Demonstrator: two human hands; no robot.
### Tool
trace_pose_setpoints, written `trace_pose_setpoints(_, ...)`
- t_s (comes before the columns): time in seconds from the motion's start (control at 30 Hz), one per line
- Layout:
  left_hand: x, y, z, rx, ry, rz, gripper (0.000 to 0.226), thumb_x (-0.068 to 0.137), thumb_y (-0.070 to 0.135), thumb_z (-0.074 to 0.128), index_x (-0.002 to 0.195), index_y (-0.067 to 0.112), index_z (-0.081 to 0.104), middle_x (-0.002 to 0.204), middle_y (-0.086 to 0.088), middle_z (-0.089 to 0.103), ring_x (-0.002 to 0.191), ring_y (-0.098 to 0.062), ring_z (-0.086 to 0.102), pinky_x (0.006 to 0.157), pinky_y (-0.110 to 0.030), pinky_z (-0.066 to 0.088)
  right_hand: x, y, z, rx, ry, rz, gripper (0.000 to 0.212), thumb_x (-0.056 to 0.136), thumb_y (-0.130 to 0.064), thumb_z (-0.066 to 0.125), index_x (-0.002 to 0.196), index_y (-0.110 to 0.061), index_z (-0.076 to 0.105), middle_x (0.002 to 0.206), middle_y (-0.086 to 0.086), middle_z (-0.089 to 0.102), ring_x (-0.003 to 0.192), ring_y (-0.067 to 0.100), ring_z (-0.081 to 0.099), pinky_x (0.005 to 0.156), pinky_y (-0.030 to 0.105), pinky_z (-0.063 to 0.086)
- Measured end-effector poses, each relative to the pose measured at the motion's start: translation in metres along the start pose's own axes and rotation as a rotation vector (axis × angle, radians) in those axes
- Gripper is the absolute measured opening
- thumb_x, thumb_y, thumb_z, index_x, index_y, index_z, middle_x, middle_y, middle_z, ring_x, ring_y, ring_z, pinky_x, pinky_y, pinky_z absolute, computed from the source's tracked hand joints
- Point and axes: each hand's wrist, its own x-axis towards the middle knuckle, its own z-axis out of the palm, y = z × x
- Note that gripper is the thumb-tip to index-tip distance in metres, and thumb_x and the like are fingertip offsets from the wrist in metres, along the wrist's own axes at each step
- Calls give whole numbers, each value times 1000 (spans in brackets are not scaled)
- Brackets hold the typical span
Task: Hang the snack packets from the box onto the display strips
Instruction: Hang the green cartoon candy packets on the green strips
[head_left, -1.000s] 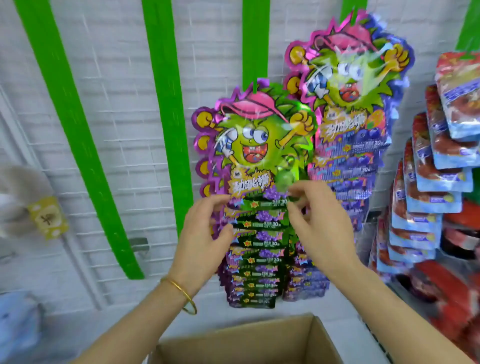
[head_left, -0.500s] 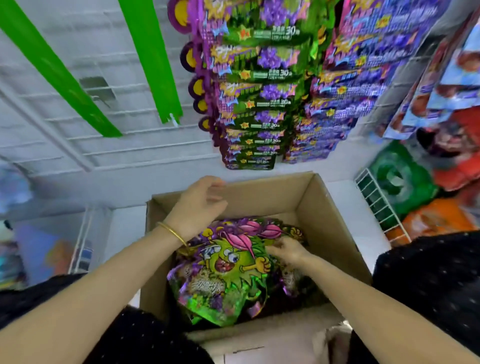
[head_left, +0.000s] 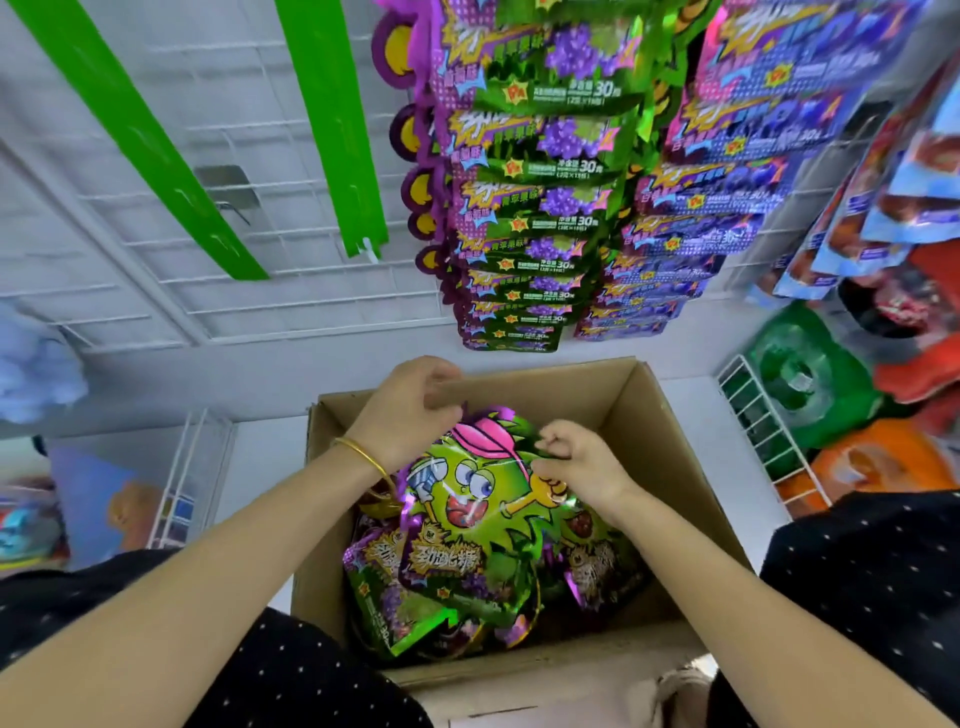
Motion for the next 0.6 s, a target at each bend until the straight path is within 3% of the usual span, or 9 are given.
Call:
trace_pose_setpoints(0.1,1,-5,-4,203,-7,44,50,82,22,65,129,20,48,134,0,48,126,-19,41,106,-30,31,-4,-22,-16,-3,-82,-62,26,80,10,61,94,-7,49,90,-1,59,91,7,54,65,9,44)
trace_pose_setpoints(0.17,2,-5,-7,241,-38,49,47,82,28,65,126,24,50,131,3,53,123,-16,46,105,-39,36,-6,-32,-25,-24,-107,-100,23,80,6,64,93,-9,51,98,5,62,98,12,55,67,11,46)
trace_pose_setpoints(0.27,0,2,-10,163,-61,87,21,84,22,63,102,10,64,101,-6,67,97,-19,60,88,-31,45,-12,-46,-32,-12,-75,-131,22,81,6,63,93,-9,52,100,4,60,104,15,54,73,18,47)
trace_pose_setpoints(0.37,-2,15,-13,146,-29,171,21,86,18,60,80,-3,59,77,-19,60,73,-26,54,66,-33,37,-19,-68,-38,-48,-66,-187,31,82,3,64,109,-8,55,109,6,61,110,17,55,83,26,47)
trace_pose_setpoints(0.5,-5,42,-28,133,41,272,30,87,18,58,63,7,44,58,-4,41,56,-12,35,53,-23,24,-34,-126,-43,-269,-28,-384,31,82,-16,68,111,-21,60,104,-10,60,95,2,55,79,5,41)
trace_pose_setpoints(0.53,-5,52,-36,125,61,296,34,87,17,59,60,12,39,56,1,36,54,-10,33,52,-22,23,-38,-144,-44,-323,0,-435,28,83,-17,67,111,-17,62,101,-10,59,91,0,53,76,3,40)
trace_pose_setpoints(0.6,-3,77,-57,108,89,340,38,87,16,59,57,20,36,56,6,35,53,-6,35,53,-18,25,-44,-181,-49,-418,43,-537,23,85,-19,65,105,-7,66,95,-6,62,87,5,55,75,12,41)
